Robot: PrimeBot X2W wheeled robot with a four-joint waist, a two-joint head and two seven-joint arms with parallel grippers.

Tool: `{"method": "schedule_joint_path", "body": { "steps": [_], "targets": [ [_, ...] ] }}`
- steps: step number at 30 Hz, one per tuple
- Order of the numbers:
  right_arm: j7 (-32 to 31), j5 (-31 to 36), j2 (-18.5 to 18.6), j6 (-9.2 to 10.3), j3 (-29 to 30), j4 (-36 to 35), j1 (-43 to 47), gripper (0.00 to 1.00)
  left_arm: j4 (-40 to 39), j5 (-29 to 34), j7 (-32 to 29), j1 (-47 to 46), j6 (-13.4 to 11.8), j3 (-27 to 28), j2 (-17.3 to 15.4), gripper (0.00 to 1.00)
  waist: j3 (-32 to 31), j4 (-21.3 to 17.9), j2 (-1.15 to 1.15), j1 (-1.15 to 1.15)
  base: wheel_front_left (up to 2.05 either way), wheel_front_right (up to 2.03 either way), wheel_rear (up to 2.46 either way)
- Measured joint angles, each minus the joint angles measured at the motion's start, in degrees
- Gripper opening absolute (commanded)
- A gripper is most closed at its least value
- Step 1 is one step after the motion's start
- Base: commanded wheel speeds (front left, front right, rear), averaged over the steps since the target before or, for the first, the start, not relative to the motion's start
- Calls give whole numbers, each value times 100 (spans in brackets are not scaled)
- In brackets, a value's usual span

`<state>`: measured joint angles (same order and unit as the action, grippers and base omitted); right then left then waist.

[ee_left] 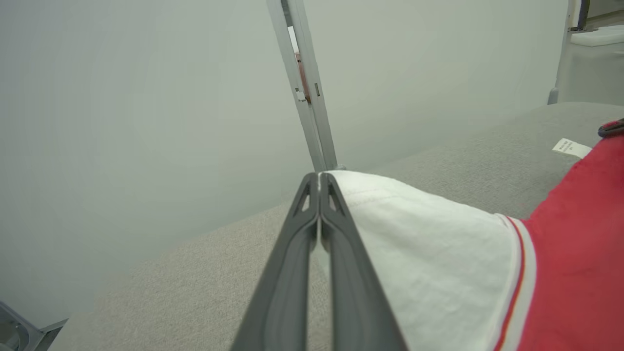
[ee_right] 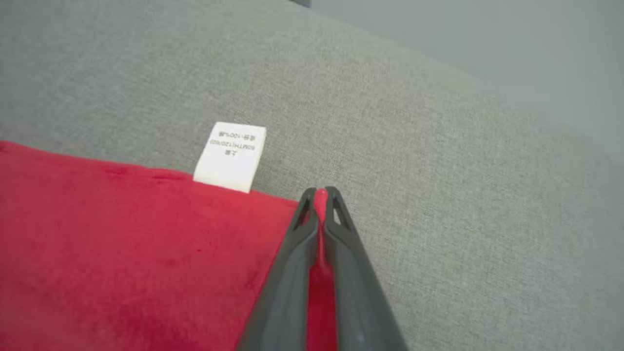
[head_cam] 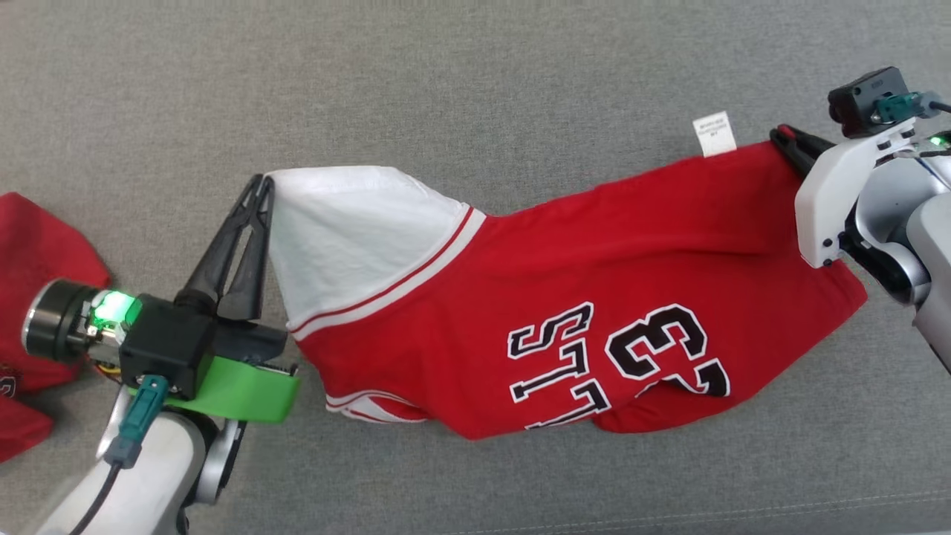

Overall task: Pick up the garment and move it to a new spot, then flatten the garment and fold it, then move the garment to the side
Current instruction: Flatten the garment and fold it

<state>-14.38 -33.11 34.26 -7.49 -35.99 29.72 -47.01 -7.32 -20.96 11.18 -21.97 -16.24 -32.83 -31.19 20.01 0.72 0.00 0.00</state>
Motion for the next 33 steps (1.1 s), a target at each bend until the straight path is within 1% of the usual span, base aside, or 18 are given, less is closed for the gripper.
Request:
{"method": "schedule_joint_path", "body": {
  "steps": [3,7,10,14,17,19,22,25,29,31,33],
  "targets": [
    [364,96,42,0,263,-278,73,0,-168,76,-12,-187,66,58,-192,0,-142,-59,0,0,0,0,0],
    [847,148,-1,0,706,-594,96,0,-279,191,-149,-745,345,127,-442,0,-297,-132,0,0,0,0,0],
    [1192,209,-88,0,1100,-695,62,0,-300,280,-267,-1382,608,181,-555,0,-332,-201,0,0,0,0,0],
    [1492,305,-252,0,1518,-664,-348,0,-30,332,-427,-2531,1118,214,-566,0,-237,-249,0,0,0,0,0],
    [1561,401,-389,0,1637,-497,-936,0,492,375,-425,-3570,1504,236,-456,0,-76,-268,0,0,0,0,0],
    [1616,464,-471,0,1685,-339,-1492,0,990,372,-394,-4366,1740,248,-222,0,75,-282,0,0,0,0,0],
    [1793,708,-476,0,1742,-43,-2401,0,1794,512,-267,-5550,1954,242,48,0,328,-301,0,0,0,0,0],
    [2153,1082,-526,0,1893,328,-3323,0,2461,822,-40,-6715,2020,207,319,0,615,-321,0,0,0,0,0],
    [2670,1577,-641,0,1947,768,-4303,0,3137,1254,265,-7919,1987,131,620,0,1033,-347,0,0,0,0,0],
    [2822,1759,-664,0,1941,880,-4609,0,3343,1397,355,-8318,1949,134,716,0,1233,-358,0,0,0,0,0],
    [2899,1836,-689,0,1874,932,-4734,0,3432,1422,368,-8501,1945,163,778,0,1449,-364,0,0,0,0,0]
  ]
}}
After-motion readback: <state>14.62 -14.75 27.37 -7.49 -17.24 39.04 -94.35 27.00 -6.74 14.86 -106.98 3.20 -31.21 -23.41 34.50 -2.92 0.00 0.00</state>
